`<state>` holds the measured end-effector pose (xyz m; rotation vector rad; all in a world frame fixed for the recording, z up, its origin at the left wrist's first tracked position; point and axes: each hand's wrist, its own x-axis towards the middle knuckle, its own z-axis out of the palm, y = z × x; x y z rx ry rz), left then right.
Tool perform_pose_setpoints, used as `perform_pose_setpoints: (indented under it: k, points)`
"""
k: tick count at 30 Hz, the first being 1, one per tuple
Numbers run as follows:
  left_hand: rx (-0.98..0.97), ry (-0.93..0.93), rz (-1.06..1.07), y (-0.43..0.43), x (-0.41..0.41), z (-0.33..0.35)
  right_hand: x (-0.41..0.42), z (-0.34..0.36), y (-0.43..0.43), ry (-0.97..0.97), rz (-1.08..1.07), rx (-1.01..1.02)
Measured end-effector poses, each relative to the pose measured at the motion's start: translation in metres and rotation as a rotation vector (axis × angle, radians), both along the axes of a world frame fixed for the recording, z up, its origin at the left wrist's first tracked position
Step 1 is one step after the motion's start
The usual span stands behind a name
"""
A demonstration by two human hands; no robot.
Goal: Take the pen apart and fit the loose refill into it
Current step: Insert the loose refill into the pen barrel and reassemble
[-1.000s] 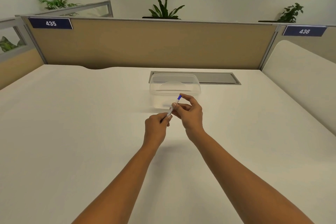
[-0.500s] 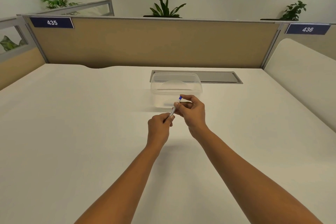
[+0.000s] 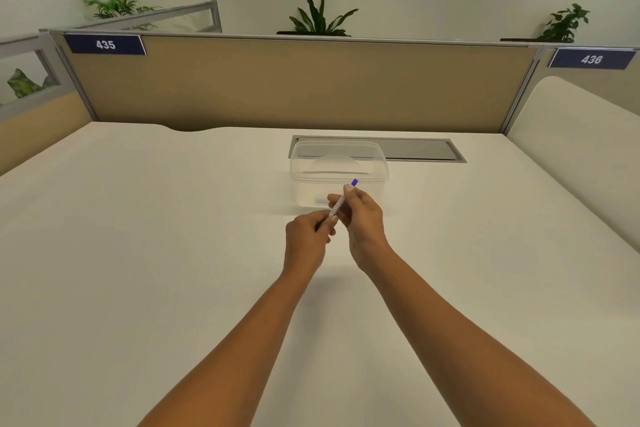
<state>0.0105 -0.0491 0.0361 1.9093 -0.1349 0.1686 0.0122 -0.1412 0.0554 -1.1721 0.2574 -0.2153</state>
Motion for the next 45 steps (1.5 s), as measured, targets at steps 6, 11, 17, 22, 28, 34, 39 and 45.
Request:
perform_pose_setpoints:
  k: [6,11,17,22,28,34,39,45]
  points:
    - [0.070,-0.020,-0.045,-0.004,0.001,0.006,0.006,0.011,0.001,0.035,0.043,0.300]
    - [0.139,-0.016,-0.065,-0.003,0.004,0.007,0.008,0.015,-0.015,0.001,0.022,0.499]
    - [0.172,0.069,-0.150,-0.001,-0.001,-0.002,0.008,0.019,-0.032,-0.052,0.035,0.570]
    - [0.130,0.055,-0.194,-0.004,-0.003,0.000,0.009,0.020,-0.033,-0.073,0.023,0.568]
    - [0.110,0.024,-0.177,-0.006,-0.006,0.002,0.013,0.022,-0.034,-0.082,-0.008,0.548]
    - [0.108,0.011,-0.170,-0.008,-0.008,0.004,0.015,0.023,-0.034,-0.060,-0.058,0.529]
    - [0.113,0.010,-0.165,-0.009,-0.008,0.004,0.014,0.025,-0.035,-0.036,-0.092,0.526]
    - [0.120,0.016,-0.160,-0.009,-0.009,0.005,0.012,0.026,-0.035,-0.028,-0.110,0.522]
